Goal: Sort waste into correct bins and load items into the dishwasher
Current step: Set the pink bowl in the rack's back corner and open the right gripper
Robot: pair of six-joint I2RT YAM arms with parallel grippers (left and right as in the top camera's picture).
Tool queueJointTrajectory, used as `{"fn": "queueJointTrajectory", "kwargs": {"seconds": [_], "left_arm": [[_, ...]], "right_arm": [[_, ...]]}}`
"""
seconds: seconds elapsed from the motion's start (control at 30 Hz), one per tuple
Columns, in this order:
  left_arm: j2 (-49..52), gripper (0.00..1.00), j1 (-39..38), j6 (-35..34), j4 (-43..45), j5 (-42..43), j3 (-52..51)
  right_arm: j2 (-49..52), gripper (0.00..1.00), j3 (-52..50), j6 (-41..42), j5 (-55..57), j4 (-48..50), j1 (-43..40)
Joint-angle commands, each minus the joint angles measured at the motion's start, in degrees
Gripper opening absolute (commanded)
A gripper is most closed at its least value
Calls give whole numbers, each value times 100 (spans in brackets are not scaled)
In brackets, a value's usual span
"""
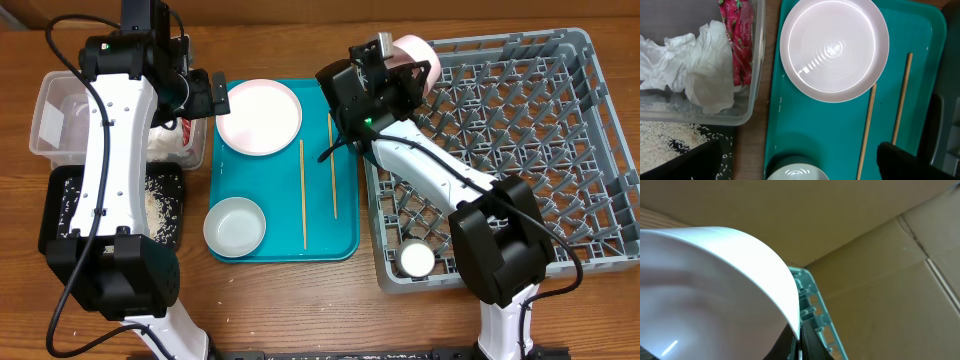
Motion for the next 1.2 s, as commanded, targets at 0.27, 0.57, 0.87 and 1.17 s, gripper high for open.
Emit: {"fn": "queueJointTrajectory", "kwargs": {"seconds": [0.27, 0.57, 0.87, 1.17], "left_arm": [[-13, 100, 13, 26, 26, -35, 107], [-13, 100, 13, 26, 24, -35, 107], [-13, 100, 13, 26, 24, -35, 107], [-13, 100, 13, 26, 24, -35, 107]], "right_arm": [[48, 4, -35, 1036, -743, -614, 74], [48, 10, -35, 1034, -1073, -621, 339], [48, 63, -35, 1034, -1438, -699, 544], [-179, 88, 2, 1036, -1506, -673, 638]]}}
